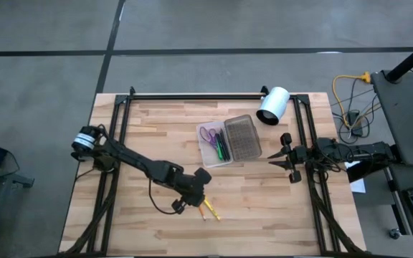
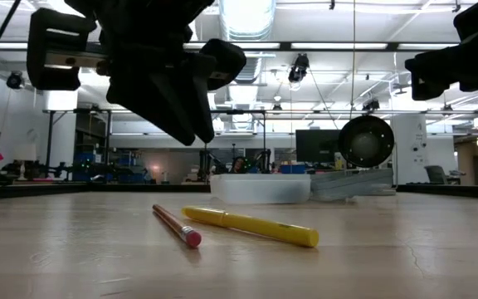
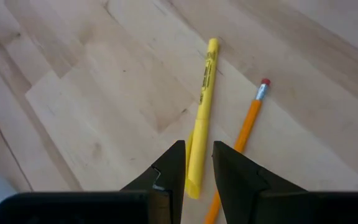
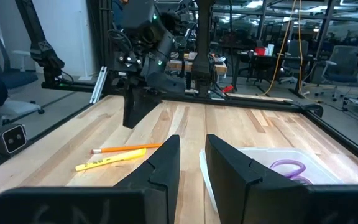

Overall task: Pick & place school supplies into a supply box
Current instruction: Put the yellow pen into the supply box

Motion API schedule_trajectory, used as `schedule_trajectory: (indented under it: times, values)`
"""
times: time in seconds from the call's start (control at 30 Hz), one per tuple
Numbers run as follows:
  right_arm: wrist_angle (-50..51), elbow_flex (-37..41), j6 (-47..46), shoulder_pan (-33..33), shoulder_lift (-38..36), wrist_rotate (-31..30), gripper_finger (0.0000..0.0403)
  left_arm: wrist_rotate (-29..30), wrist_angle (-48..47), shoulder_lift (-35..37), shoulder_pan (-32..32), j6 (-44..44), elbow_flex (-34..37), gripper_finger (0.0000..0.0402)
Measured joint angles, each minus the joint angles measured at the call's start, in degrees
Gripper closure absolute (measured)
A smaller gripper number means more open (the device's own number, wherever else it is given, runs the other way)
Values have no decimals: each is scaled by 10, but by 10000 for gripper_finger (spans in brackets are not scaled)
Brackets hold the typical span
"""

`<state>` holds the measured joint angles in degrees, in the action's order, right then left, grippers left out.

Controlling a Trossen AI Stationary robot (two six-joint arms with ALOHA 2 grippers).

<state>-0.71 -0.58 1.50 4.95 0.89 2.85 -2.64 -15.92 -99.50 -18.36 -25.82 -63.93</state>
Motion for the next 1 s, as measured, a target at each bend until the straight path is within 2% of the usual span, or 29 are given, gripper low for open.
schedule_trajectory:
  times: [0.67, 1.0]
  values:
    - [0, 0, 0, 0, 0, 0, 335, -3, -31, 0, -6, 11, -50, 335]
    - [-1, 0, 0, 0, 4, 0, 335, -2, -88, -44, -7, 29, -110, 335]
